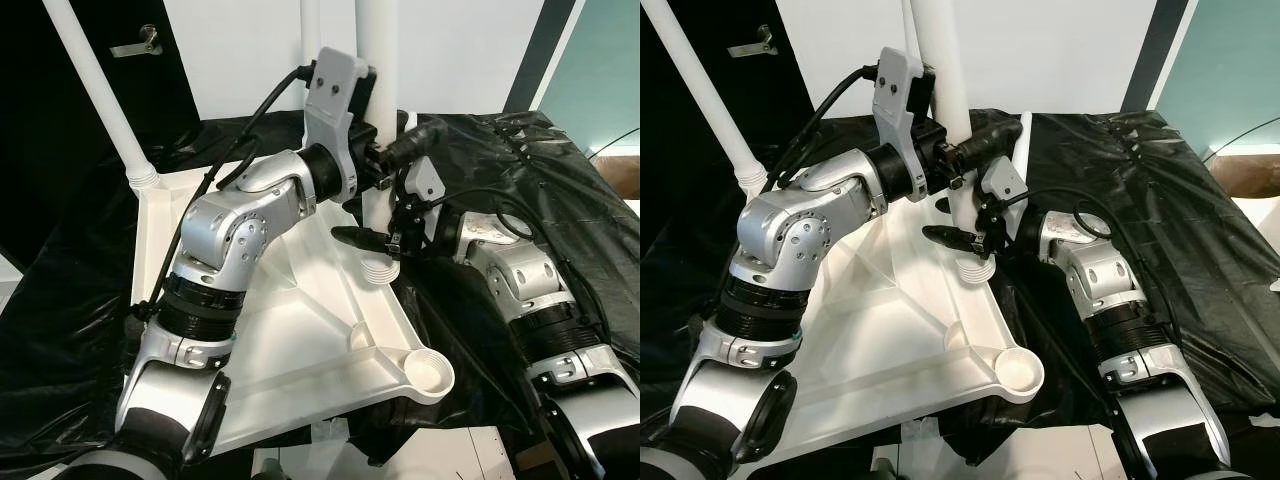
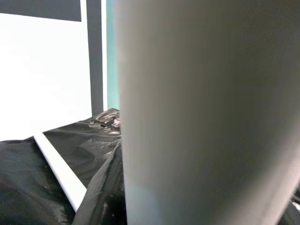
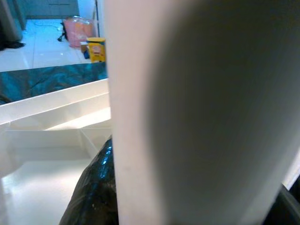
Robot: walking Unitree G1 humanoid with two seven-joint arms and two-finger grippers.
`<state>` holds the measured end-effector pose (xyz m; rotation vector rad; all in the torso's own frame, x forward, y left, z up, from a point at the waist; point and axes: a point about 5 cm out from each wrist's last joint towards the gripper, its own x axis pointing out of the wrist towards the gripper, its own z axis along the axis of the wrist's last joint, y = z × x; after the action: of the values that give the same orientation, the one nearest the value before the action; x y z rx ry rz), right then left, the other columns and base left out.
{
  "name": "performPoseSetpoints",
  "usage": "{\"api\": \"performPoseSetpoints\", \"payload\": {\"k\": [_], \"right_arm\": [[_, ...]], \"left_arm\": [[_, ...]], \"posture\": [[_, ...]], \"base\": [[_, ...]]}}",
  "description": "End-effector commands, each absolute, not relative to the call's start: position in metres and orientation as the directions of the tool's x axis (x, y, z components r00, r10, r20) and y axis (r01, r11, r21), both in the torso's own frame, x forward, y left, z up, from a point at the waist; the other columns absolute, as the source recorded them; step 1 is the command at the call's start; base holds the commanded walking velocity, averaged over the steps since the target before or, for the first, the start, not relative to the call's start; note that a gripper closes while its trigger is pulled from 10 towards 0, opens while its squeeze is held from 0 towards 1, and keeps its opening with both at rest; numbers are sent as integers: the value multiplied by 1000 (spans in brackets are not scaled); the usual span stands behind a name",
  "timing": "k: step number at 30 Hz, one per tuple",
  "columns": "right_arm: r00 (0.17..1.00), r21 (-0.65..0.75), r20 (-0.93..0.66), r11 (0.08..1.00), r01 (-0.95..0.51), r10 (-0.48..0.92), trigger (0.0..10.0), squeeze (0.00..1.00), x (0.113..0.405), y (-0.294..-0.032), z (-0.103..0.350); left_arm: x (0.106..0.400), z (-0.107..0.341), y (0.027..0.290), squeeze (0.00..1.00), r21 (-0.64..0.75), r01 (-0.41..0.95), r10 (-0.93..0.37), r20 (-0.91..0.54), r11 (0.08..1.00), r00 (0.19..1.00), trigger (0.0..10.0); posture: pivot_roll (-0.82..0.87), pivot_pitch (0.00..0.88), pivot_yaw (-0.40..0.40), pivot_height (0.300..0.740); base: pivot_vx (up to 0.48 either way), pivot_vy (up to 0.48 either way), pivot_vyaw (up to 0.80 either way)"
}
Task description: Building children table
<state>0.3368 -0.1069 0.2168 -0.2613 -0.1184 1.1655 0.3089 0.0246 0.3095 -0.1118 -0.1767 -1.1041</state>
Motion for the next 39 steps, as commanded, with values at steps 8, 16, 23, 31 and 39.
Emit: {"api": "performPoseSetpoints", "payload": {"k": [8,16,23,31,39], "right_arm": [[415,-262,-20,396,-880,909,10000,0,338,-114,220],[507,-235,7,494,-837,862,10000,1000,345,-123,223],[665,-253,66,657,-710,744,10000,0,354,-103,224],[751,-269,63,736,-621,657,10000,0,358,-81,216],[798,-267,84,785,-559,596,10000,0,362,-68,215]], "left_arm": [[318,316,30,0,-40,869,-835,259,494,486,0],[321,323,25,0,-38,829,-793,268,558,547,10000],[337,329,17,0,-117,695,-655,256,709,711,10000],[343,328,6,0,-131,605,-573,218,785,790,10000],[343,325,-4,0,-114,574,-547,201,811,812,10000]], "posture": [[64,0,38,740],[64,0,36,740],[73,0,29,740],[77,0,28,740],[85,0,29,740]], "base": [[0,0,0],[0,0,0],[0,0,0],[0,0,0],[0,0,0]]}}
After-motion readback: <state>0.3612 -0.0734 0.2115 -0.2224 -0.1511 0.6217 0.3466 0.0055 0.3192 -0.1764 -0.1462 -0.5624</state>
